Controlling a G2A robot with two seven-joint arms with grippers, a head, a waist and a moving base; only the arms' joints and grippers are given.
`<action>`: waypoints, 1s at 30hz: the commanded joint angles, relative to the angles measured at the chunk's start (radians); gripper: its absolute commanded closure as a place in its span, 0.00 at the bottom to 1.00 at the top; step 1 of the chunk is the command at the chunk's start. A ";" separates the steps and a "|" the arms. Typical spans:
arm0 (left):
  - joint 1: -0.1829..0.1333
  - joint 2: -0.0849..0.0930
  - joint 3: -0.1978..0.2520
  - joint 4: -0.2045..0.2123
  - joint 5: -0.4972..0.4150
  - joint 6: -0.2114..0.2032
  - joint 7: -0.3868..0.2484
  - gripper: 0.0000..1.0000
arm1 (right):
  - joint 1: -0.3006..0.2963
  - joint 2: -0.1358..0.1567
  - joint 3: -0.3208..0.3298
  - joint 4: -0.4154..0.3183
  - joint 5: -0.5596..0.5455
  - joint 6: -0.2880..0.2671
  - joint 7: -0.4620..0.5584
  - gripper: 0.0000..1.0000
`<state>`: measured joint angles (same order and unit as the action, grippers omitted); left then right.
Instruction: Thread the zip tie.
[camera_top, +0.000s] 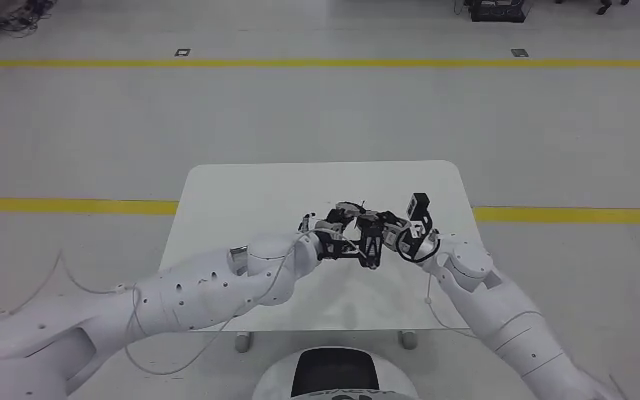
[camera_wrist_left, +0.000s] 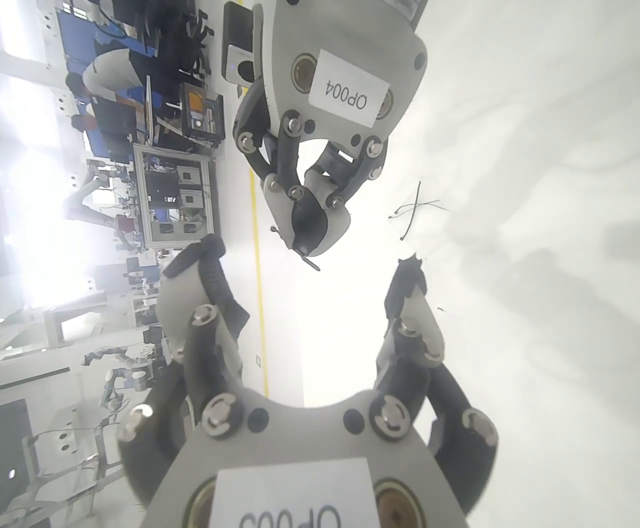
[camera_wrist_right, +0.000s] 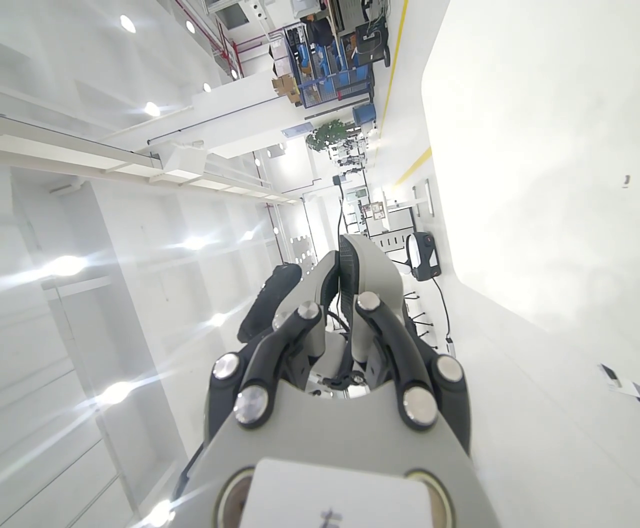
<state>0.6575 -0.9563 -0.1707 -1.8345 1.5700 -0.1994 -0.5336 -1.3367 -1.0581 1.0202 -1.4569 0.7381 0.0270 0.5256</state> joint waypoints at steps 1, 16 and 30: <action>0.000 -0.002 0.001 0.002 0.000 -0.001 0.001 0.57 | -0.003 -0.001 0.004 -0.003 -0.002 0.003 0.003 1.00; -0.005 -0.013 0.001 0.009 0.000 -0.004 -0.005 0.76 | -0.013 -0.011 0.026 0.006 -0.014 0.025 0.026 1.00; -0.003 -0.013 0.001 0.003 0.000 0.008 -0.020 0.84 | -0.029 -0.018 0.046 0.004 -0.029 0.031 0.044 1.00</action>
<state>0.6542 -0.9697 -0.1700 -1.8311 1.5700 -0.1924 -0.5521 -1.3646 -1.0761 1.0649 -1.4527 0.7115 0.0571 0.5673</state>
